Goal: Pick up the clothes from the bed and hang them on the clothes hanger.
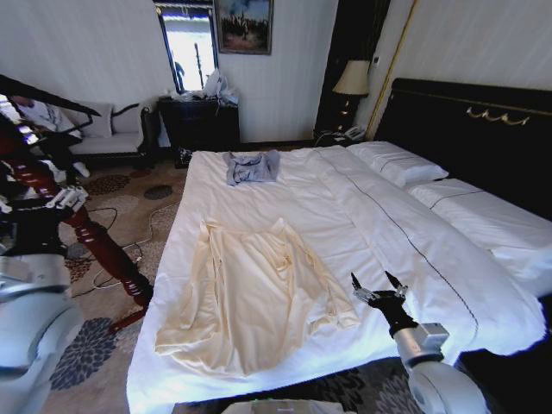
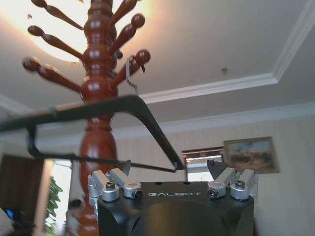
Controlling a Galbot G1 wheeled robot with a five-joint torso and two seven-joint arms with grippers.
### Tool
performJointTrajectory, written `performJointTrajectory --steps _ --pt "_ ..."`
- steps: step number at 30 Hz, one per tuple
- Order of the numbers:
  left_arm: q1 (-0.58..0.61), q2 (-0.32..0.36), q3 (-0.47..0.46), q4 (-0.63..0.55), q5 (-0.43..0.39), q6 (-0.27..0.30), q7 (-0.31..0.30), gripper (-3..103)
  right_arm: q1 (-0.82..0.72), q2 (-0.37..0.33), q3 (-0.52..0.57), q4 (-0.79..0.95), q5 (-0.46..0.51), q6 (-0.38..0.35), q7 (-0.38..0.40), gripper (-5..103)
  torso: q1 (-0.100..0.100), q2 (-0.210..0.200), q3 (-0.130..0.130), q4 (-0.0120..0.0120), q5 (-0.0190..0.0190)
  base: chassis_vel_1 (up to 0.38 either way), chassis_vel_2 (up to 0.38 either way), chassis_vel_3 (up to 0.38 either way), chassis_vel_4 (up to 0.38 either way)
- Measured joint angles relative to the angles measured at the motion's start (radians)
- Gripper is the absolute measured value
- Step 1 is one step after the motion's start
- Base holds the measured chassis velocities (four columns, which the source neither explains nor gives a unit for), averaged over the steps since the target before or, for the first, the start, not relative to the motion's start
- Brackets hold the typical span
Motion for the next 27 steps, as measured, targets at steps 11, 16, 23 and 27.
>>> performJointTrajectory --steps 11,16,23,27 --pt "-0.117 -0.021 0.029 -0.004 -0.105 -0.057 0.016 76 -0.022 0.047 -0.006 0.008 0.0 -0.013 -0.003 100 0.0 0.0 0.0 -0.0001 0.0002 0.0 0.0 0.0 0.0" --pt "-0.142 -0.039 0.003 0.013 -0.123 -0.071 0.009 72 -0.032 0.035 0.024 0.021 0.033 -0.021 0.002 100 0.0 0.0 0.0 0.0001 0.0001 0.0 0.0 0.0 0.0" --pt "-0.22 -0.08 0.008 0.095 -0.159 -0.092 0.03 73 -0.053 0.037 0.051 0.047 0.067 -0.039 0.009 100 0.0 0.0 0.0 0.0 0.0001 0.0 0.0 0.0 0.0" --pt "-0.262 -0.102 0.015 0.132 -0.209 -0.105 0.054 66 -0.081 0.046 0.072 0.064 0.07 -0.041 0.009 100 0.0 0.0 0.0 -0.0003 -0.0001 0.0 0.0 0.0 0.0"
